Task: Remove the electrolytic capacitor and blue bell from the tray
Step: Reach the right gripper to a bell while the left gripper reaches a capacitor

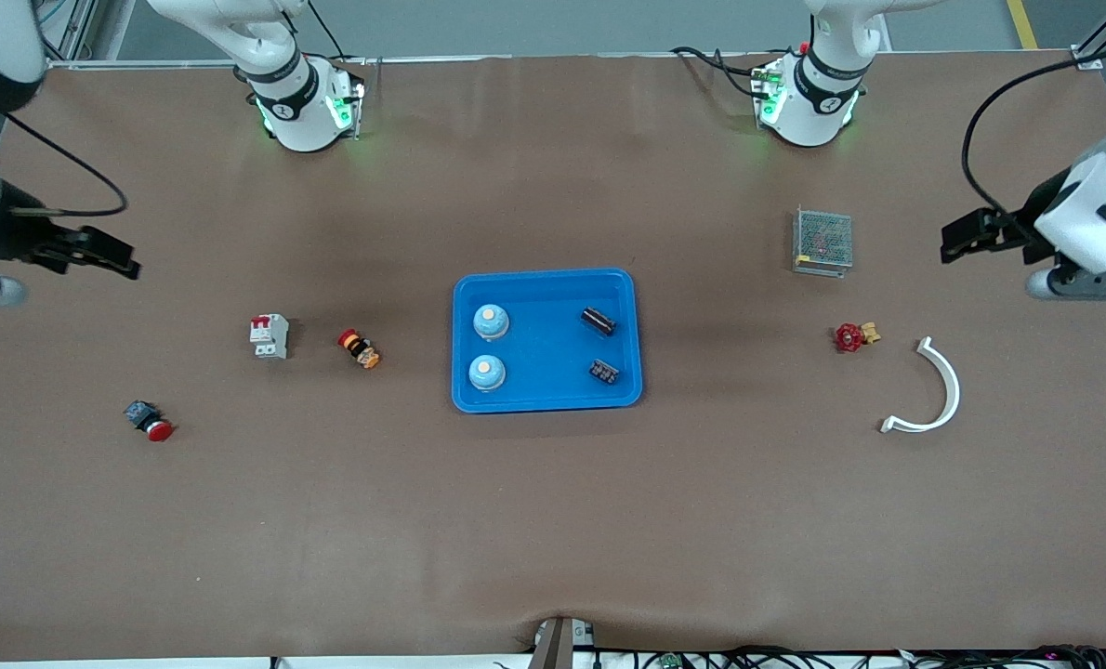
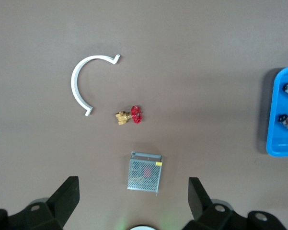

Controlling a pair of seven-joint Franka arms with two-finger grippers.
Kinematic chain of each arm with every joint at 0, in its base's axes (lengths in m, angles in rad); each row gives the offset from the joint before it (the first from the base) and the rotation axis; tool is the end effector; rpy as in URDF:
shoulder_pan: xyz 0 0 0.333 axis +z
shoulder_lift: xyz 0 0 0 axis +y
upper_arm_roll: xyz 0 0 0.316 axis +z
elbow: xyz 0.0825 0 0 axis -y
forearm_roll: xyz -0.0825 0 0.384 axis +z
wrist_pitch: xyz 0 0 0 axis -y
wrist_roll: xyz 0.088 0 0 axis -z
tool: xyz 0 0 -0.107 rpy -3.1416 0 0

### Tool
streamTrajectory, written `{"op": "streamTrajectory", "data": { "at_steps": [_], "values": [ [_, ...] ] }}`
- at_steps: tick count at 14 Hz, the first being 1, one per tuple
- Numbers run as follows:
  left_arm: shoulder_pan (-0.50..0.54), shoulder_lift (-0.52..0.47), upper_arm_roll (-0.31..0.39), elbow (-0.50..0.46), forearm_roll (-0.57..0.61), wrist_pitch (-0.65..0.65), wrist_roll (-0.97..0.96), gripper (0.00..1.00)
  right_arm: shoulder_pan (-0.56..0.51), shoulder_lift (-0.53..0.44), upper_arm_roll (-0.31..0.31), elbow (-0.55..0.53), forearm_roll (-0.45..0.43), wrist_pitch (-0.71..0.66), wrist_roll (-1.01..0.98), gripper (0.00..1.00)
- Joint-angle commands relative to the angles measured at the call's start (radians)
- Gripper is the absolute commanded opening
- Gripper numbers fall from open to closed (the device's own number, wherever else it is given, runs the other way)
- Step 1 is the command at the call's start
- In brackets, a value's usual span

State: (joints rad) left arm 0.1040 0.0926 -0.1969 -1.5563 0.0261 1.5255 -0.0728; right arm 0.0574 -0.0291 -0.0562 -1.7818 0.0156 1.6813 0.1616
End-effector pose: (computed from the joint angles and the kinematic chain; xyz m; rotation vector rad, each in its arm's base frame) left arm 0.5726 -0.0455 0.5763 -3.1177 0.0324 0.1881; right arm 0.5460 0.0018 0.5499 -3.1180 0.2540 0.1136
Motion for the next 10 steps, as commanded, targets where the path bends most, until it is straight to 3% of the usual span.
{"op": "streamTrajectory", "data": {
  "at_steps": [1,3,6,10],
  "values": [
    [-0.039,0.031,-0.013,-0.03,0.005,0.073,-0.089,1.0,0.109,-0.012,-0.001,-0.03,-0.005,0.034,0.248,1.0],
    [-0.096,0.067,-0.013,-0.042,0.015,0.1,-0.169,1.0,0.182,0.015,-0.001,-0.041,0.0,0.069,0.491,1.0],
    [-0.13,0.11,-0.019,-0.045,0.006,0.12,-0.286,1.0,0.235,0.05,-0.001,-0.057,0.101,0.093,0.798,1.0],
    [-0.217,0.116,-0.021,-0.157,0.006,0.203,-0.473,1.0,0.343,0.067,-0.001,-0.172,0.101,0.302,1.128,1.0]
  ]
}}
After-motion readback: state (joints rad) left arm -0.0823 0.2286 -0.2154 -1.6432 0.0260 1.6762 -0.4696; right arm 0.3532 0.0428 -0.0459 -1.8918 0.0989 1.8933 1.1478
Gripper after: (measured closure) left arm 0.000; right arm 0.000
